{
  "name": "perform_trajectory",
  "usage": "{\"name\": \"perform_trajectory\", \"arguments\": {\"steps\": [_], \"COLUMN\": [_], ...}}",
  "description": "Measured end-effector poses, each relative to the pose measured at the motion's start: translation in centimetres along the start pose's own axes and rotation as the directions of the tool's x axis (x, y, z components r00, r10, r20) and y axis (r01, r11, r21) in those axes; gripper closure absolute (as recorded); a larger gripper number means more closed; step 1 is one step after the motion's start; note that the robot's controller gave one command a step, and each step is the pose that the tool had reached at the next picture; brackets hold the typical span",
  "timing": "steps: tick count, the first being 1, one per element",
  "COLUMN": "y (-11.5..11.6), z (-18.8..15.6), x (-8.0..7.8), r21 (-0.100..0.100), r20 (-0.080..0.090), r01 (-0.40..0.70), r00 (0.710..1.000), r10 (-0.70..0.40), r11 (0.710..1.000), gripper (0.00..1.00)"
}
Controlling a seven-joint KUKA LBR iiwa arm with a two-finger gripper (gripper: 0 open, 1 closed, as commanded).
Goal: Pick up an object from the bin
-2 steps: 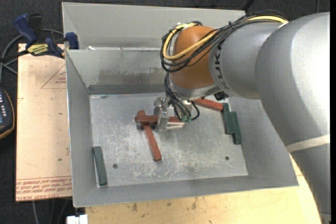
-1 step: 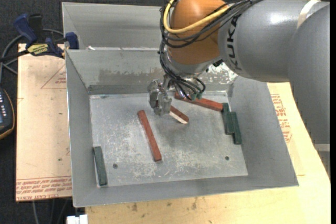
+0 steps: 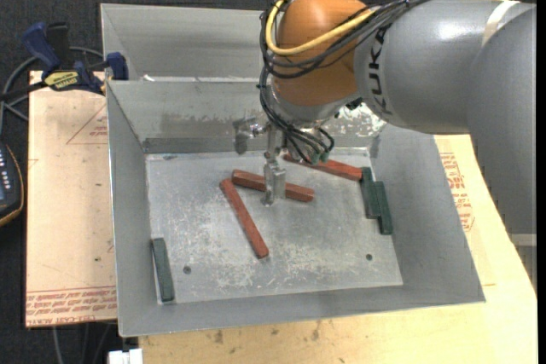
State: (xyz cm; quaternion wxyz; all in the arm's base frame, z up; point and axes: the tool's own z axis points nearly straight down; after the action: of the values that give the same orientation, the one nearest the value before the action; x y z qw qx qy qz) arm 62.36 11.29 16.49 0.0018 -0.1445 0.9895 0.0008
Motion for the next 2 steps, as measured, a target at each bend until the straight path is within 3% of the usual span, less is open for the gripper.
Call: {"name": "perform_trajectory", "arguments": {"steps": [1,2], "y": [-6.28,-6.04], "z": [9.97,9.42], "x": [-0.62,-0.91], "r21": [0.001,0.0], "r20": [-0.008,0.0], "r01": [-0.083,-0.079], "r00": [0.997,0.997], "r10": [0.083,0.079], "r11": [0.997,0.997], "gripper": [0.0,1.0]}}
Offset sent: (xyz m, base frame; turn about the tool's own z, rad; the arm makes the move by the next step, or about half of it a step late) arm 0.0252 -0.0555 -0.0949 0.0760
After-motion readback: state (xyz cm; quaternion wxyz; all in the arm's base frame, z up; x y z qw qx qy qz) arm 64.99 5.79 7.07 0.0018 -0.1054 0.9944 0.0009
